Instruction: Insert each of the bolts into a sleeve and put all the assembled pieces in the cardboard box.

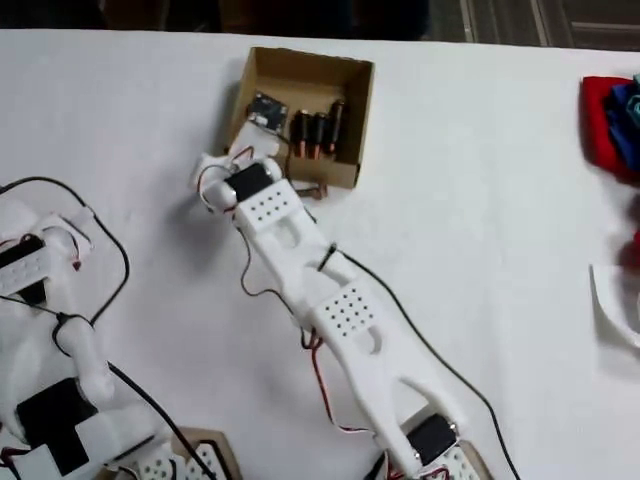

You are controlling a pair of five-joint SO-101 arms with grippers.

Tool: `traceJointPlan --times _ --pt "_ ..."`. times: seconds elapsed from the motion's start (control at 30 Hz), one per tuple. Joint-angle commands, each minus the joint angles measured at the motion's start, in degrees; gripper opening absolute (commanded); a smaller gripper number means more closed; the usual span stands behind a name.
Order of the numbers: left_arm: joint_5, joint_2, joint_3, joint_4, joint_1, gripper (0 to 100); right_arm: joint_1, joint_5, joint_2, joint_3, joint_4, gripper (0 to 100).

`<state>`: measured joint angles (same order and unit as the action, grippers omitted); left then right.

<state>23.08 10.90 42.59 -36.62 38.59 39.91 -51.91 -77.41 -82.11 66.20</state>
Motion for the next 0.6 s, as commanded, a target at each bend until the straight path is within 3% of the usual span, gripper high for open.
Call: traceJointPlan --times 0.0,0.13,0.43,0.57 --pt "0.44 0.7 -1.98 0.44 0.7 2 -1.63 0.26 0.84 0.0 -1.19 14.3" --pt "0.44 0.7 -1.98 0.44 0.7 2 -1.63 0.35 0.84 0.0 -1.71 1.9" --pt "0.44 0.7 -1.98 0.44 0.7 2 -3.91 0.35 1.45 -0.62 -0.66 1.9" --pt "0.44 0.7 -2.15 0.53 0.7 2 -4.53 0.44 3.21 -4.92 9.19 1.9"
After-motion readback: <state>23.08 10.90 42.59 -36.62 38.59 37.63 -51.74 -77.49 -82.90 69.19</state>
